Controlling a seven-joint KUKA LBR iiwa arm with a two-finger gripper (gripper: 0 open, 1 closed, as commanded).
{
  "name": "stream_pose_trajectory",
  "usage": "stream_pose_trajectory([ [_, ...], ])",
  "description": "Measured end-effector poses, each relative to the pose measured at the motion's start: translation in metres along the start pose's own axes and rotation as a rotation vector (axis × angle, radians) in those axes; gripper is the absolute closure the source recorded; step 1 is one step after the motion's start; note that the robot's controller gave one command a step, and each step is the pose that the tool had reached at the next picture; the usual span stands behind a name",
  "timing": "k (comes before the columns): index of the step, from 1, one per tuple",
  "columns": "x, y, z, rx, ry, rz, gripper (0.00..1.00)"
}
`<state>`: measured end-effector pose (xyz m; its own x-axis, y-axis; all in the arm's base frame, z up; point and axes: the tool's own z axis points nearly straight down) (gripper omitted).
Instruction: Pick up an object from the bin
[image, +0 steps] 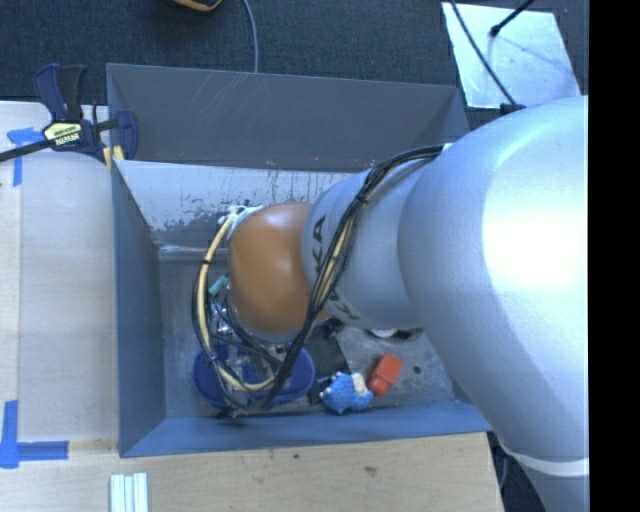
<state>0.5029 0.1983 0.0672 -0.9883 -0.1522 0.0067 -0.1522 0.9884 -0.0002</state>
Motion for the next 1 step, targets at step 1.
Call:
stream_pose_trajectory([
  [1,-0.006,0.0005,-0.0063,-0.004,-0.021,0.002,1.0],
])
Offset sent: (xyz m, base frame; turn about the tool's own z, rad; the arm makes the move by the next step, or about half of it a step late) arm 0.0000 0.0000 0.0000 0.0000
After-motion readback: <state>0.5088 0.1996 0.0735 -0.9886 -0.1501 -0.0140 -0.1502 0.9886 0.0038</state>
